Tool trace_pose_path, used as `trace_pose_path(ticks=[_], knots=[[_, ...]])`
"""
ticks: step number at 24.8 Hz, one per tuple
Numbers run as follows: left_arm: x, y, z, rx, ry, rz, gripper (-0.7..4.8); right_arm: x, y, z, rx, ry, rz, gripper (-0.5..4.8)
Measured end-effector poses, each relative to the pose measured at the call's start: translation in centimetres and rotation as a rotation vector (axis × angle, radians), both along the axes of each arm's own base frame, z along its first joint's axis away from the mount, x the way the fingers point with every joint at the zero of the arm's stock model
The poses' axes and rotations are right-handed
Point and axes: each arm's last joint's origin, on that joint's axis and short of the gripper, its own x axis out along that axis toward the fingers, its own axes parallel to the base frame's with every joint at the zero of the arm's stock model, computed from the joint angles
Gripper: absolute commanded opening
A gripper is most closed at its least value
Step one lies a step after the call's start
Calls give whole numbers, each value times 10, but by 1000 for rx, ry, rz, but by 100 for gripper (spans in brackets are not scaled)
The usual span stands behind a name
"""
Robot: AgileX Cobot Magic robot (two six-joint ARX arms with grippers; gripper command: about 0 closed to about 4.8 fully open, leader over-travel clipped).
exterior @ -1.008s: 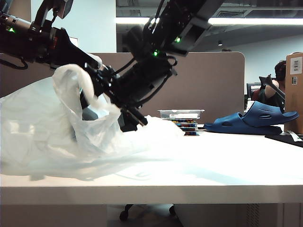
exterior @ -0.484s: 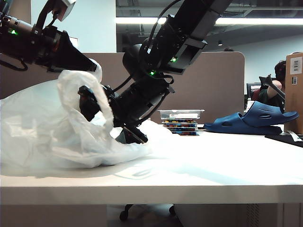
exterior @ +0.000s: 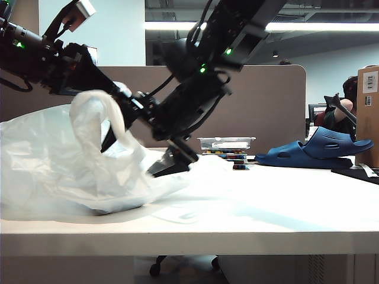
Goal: Put the power bank into the bag.
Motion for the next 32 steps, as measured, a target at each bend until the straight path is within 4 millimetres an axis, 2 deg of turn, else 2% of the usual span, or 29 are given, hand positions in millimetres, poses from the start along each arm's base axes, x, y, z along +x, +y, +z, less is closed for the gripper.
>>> trace_pose_path(ticks=[3, 10, 16, 18, 25, 32], knots=[[-1, 0, -2, -13, 39, 7, 365, -2, -17, 12, -69, 10, -5, 479], [-2, 0, -2, -48, 93, 7, 365, -9, -38, 33, -165, -28, 11, 479], [-14, -3, 2, -140, 179, -210, 365, -6, -63, 53, -211, -73, -27, 479], [-15, -3, 3, -146, 184, -228, 365, -5, -68, 59, -210, -89, -40, 479], [-20, -1, 13, -129, 137, -179, 365, -5, -90, 77, -225, -112, -83, 479], [-31, 3, 33, -113, 46, -101, 365, -9, -111, 104, -222, -177, -124, 479]])
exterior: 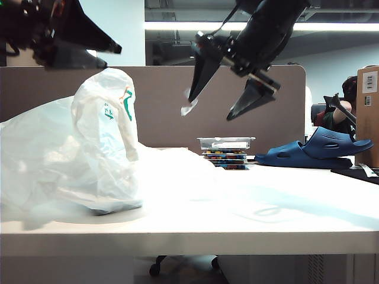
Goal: Put the power bank into the bag.
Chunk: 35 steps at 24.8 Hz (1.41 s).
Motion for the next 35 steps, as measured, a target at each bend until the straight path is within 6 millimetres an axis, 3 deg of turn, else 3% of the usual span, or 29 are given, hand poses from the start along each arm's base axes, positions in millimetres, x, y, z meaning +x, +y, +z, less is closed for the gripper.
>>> trace_pose_path(ticks=[3, 6, 8, 9, 12, 14, 15, 17, 19, 25, 32, 35], knots=[[-6, 2, 11, 7, -50, 56, 365, -3, -6, 11, -7, -34, -24, 474], [-17, 7, 27, 24, -124, 186, 364, -5, -19, 24, 1, -70, -57, 398], [-29, 12, 42, 26, -197, 290, 363, -8, -34, 36, 6, -94, -95, 317], [-34, 14, 47, 24, -223, 329, 356, -9, -41, 40, 6, -101, -110, 251], [-55, 21, 68, 3, -326, 438, 254, -15, -65, 59, 14, -137, -166, 141], [-66, 24, 76, -11, -370, 486, 182, -20, -78, 67, 11, -160, -187, 22], [-72, 25, 81, -19, -394, 509, 167, -23, -83, 72, 6, -176, -193, -12], [-82, 28, 88, -35, -433, 545, 115, -30, -93, 82, -4, -214, -193, -6], [-90, 30, 92, -45, -458, 579, 0, -37, -100, 91, -13, -246, -217, -6], [-112, 39, 100, -57, -489, 754, -7, -80, -127, 132, -173, -425, -391, -6], [-119, 41, 97, -38, -451, 768, -7, -128, -148, 165, -168, -562, -493, -6], [-124, 43, 98, -95, -416, 811, -7, -160, -165, 171, -166, -611, -564, -6]])
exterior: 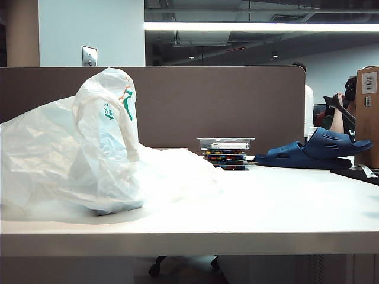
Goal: Put the power bank into the bag.
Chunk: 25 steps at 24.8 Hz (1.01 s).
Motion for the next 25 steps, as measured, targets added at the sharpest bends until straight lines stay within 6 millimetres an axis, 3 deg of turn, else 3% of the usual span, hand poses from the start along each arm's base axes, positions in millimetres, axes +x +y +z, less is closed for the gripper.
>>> trace_pose_path(ticks=[4, 10, 13, 22, 25], knots=[[-5, 3, -1, -24, 20, 68, -7, -24, -15, -18, 13, 15, -88, -6], [-6, 4, -5, -19, 61, 80, -7, -55, -22, -51, 18, 4, -139, -6], [-6, 3, -10, -6, 102, 51, -7, -71, -20, -80, 31, -10, -117, -6], [0, -3, -34, 120, 154, -100, -6, -98, -19, -123, 76, -90, -126, -6], [-7, -2, -42, 107, 143, -114, -6, -102, -19, -137, 77, -123, -125, -6]])
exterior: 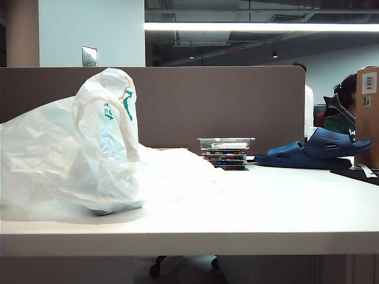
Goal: Put the power bank into the bag.
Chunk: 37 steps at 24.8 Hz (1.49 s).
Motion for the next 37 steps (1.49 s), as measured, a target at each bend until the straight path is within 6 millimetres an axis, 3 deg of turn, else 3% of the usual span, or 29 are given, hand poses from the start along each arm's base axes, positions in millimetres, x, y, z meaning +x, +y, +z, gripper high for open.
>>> trace_pose_path(ticks=[6, 14, 24, 27, 37], knots=[[-26, 4, -21, -14, -81, -1, -6, 4, 0, -18, 1, -16, 6, -6], [-41, 7, -64, -22, -92, -6, -6, 16, 1, -50, 22, -8, 49, -6], [-55, 9, -79, -55, -169, -10, -6, -3, 2, -84, 58, -130, 43, -6], [-51, 9, -88, -71, -152, -12, -6, -8, 3, -103, 57, -197, 48, -6], [-35, 6, -123, -120, -173, -20, -6, -3, 2, -130, 62, -171, 54, -6]])
